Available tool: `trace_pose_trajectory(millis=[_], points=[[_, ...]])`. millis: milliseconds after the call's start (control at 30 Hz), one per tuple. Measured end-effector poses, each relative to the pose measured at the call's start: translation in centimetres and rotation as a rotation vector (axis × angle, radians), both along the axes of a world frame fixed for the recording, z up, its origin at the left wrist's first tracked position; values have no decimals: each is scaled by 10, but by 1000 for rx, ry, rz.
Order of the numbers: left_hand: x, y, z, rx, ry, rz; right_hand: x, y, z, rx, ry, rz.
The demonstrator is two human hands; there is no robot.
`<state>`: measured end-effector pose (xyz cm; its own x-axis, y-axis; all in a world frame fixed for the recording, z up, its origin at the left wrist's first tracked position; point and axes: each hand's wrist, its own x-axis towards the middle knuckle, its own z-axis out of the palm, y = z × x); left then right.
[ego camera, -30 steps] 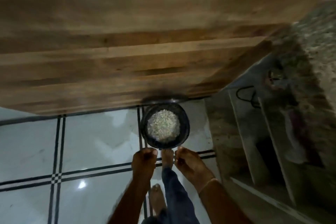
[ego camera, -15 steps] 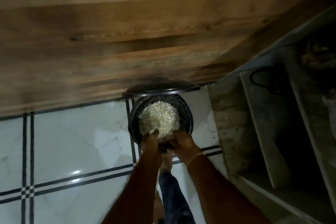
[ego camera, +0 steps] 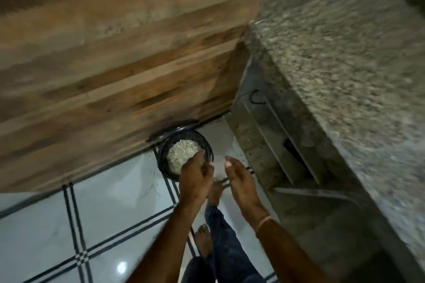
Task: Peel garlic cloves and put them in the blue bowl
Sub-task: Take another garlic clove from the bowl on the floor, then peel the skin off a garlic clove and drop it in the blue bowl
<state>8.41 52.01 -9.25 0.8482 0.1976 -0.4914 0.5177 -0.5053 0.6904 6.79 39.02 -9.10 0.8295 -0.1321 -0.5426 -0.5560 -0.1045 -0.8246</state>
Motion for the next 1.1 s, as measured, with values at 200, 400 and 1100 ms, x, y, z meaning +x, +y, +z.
trace_pose_trajectory(millis=[200,400,1100], points=[[-43,-106,90,57,-320,-379,-71,-108,84,-372,-377,-81],[-63,-230,126,16,-507,-650,-122,-228,115,-536,-465,-308],[-107,-529,77,113,-463,-1017,-227,-529,75,-993,90,-403]])
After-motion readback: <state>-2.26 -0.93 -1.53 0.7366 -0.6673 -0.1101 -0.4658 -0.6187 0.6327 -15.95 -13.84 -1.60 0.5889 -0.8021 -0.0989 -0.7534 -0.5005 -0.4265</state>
